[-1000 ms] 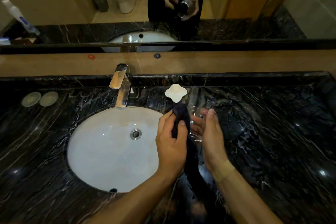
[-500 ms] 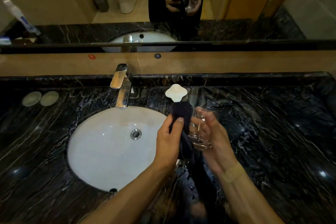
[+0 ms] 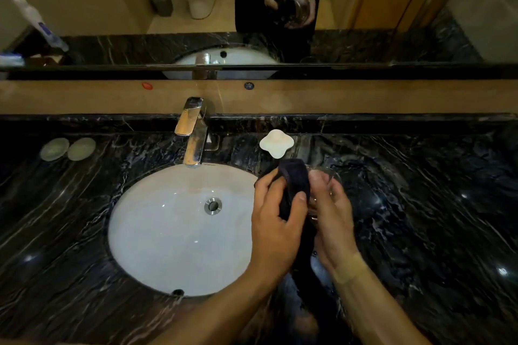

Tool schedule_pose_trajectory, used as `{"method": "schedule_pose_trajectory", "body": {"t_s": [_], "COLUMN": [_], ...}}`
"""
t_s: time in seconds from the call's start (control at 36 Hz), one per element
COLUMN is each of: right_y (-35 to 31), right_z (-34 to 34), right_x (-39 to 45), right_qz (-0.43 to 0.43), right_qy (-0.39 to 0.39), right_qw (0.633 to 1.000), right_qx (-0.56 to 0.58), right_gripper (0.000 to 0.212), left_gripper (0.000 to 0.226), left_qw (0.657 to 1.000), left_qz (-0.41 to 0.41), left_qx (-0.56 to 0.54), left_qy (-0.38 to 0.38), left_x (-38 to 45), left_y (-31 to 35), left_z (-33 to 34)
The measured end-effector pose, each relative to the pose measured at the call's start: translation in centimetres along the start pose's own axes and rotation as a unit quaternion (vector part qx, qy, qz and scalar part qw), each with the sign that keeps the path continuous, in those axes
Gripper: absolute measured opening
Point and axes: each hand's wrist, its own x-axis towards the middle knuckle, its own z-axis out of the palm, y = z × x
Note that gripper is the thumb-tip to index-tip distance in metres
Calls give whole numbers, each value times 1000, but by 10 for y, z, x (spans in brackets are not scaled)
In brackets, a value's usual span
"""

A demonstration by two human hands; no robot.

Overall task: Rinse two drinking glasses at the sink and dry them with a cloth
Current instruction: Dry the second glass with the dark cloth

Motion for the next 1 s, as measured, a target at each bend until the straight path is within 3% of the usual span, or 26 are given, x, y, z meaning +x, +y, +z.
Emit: {"method": "schedule_pose_trajectory", "body": {"t_s": [0.06,0.17,0.25,0.39,0.47,0.56,0.67,0.75,0.83,1.0], "right_y": [1,-3,-6,-8,-9,-11,-1,10,18,33], "right_z": [0,-3,-8,-15,-18,-18,-20,-25,-32,-43], "right_x": [-1,2,6,7,6,6,8,12,11,5], "right_qz": [4,7,23,57,53,56,22,-13,-42,-88], "right_qy": [-20,-56,-78,-147,-183,-193,-127,-52,-6,40], "right_qw": [1000,997,994,985,980,979,992,997,995,982], "right_qx": [-9,42,68,75,55,45,-1,-53,-89,-165], "right_gripper": [50,70,58,49,65,91,67,56,63,68], "left_gripper": [33,35,29,24,24,20,35,26,15,52], "left_qw": [1000,999,996,976,973,977,958,961,961,924], "left_qz": [22,7,-8,-146,-166,-140,-145,-170,-187,-265], "left_qx": [-4,-45,-90,-160,-146,-63,29,114,179,228], "left_qy": [10,4,10,-23,-68,-146,-247,-187,-96,-158], "left_x": [2,6,11,17,19,17,22,49,93,169], "left_y": [2,9,8,-3,-14,-32,-65,-95,-119,-134], "left_z": [2,3,2,-4,-11,-24,-46,-57,-60,-42]}}
